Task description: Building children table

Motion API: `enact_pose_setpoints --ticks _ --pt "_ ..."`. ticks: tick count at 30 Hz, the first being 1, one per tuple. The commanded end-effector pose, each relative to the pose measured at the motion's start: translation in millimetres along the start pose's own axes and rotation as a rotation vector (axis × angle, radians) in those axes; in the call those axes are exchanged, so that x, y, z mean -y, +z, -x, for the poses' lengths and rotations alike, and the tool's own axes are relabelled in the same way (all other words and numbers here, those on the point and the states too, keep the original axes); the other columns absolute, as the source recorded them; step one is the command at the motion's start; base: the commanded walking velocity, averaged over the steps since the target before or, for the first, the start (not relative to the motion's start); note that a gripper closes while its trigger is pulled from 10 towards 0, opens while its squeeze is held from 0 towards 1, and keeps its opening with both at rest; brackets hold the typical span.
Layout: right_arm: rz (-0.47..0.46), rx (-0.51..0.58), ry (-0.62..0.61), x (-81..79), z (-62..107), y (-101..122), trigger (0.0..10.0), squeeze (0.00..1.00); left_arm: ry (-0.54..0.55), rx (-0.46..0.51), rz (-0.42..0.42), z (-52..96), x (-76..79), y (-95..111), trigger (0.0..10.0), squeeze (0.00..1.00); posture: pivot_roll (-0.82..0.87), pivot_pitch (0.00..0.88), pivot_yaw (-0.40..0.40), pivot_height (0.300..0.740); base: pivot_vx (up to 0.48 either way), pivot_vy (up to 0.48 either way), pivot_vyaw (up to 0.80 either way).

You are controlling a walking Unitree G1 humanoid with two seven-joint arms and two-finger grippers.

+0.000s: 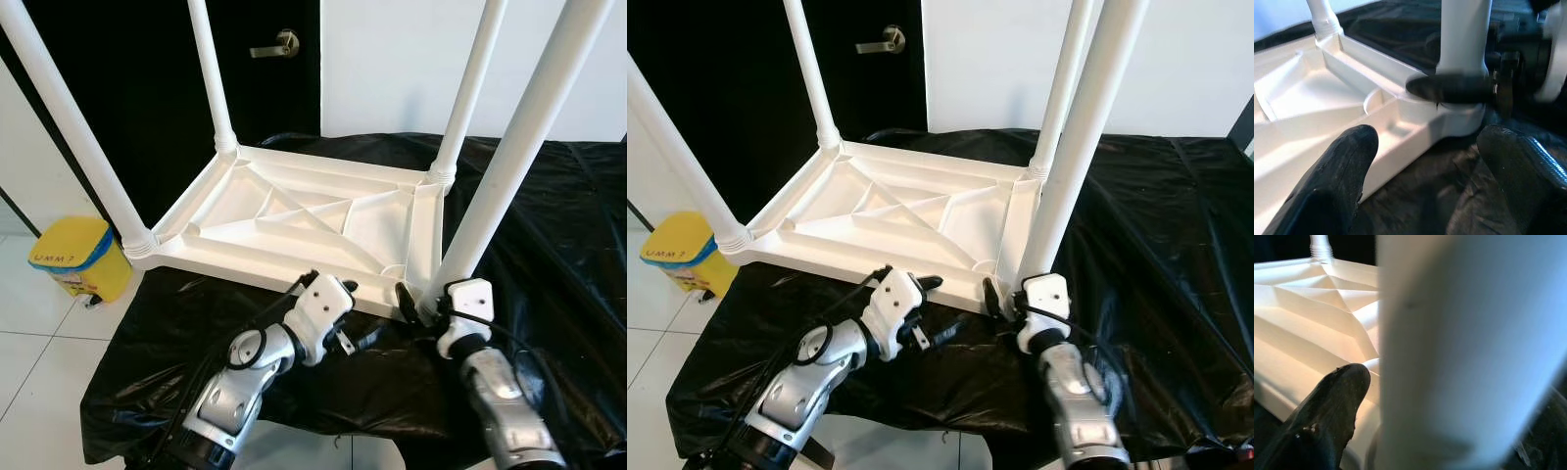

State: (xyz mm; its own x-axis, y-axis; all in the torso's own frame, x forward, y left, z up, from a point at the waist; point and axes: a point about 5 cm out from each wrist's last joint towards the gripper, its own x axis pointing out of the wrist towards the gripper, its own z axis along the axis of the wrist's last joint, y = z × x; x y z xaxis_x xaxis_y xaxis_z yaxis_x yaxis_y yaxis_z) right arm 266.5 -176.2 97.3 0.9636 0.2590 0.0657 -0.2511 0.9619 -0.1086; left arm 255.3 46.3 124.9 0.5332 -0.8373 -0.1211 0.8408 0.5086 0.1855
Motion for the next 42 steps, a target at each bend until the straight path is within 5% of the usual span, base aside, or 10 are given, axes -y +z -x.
enact_pose_setpoints --ticks 1,9,22,23,36,37,38,39,42 --pt "0.002 0.005 0.069 0.7 -1.3 3.0 10.0 0.00 -0.012 -0.008 -0.014 0.8 1.5 2.4 10.0 0.00 -0.18 0.000 0.038 0.740 0.000 0.000 0.00" --pt "0.077 -0.036 0.247 28.3 -9.1 12.3 10.0 0.00 -0.130 -0.041 -0.081 2.7 8.3 2.4 10.0 0.00 -0.18 0.011 0.034 0.740 0.000 0.000 0.00" --pt "0.075 -0.070 0.353 28.8 -19.5 8.6 10.0 0.00 -0.108 -0.040 -0.055 -0.1 -5.5 6.1 10.0 0.00 -0.18 0.015 0.023 0.740 0.000 0.000 0.00" --pt "0.072 -0.072 0.359 27.1 -19.3 6.8 0.0 0.00 -0.101 -0.037 -0.052 -1.0 -6.4 6.4 10.0 0.00 -0.18 0.016 0.023 0.740 0.000 0.000 0.00" --pt "0.040 -0.083 0.343 24.1 -16.6 -1.9 0.0 0.00 -0.054 -0.036 -0.077 -3.2 -11.1 6.9 10.0 0.00 -0.17 0.010 0.020 0.740 0.000 0.000 0.00" --pt "0.027 -0.085 0.331 23.5 -15.9 -3.1 4.5 0.00 -0.034 -0.036 -0.093 -3.7 -12.2 6.9 10.0 0.00 -0.17 0.010 0.019 0.740 0.000 0.000 0.00" --pt "0.027 -0.085 0.331 23.5 -15.9 -3.1 4.5 0.00 -0.034 -0.036 -0.093 -3.7 -12.2 6.9 10.0 0.00 -0.17 0.010 0.019 0.740 0.000 0.000 0.00" --pt "-0.006 -0.072 0.287 18.9 -13.0 -5.1 10.0 0.00 0.004 -0.042 -0.098 -4.8 -14.4 5.7 10.0 0.00 -0.17 0.003 0.013 0.740 0.000 0.000 0.00" --pt "-0.028 -0.061 0.258 14.4 -10.9 -6.4 10.0 0.00 0.021 -0.045 -0.101 -5.7 -15.6 5.0 10.0 0.00 -0.17 0.002 0.011 0.740 0.000 0.000 0.00"
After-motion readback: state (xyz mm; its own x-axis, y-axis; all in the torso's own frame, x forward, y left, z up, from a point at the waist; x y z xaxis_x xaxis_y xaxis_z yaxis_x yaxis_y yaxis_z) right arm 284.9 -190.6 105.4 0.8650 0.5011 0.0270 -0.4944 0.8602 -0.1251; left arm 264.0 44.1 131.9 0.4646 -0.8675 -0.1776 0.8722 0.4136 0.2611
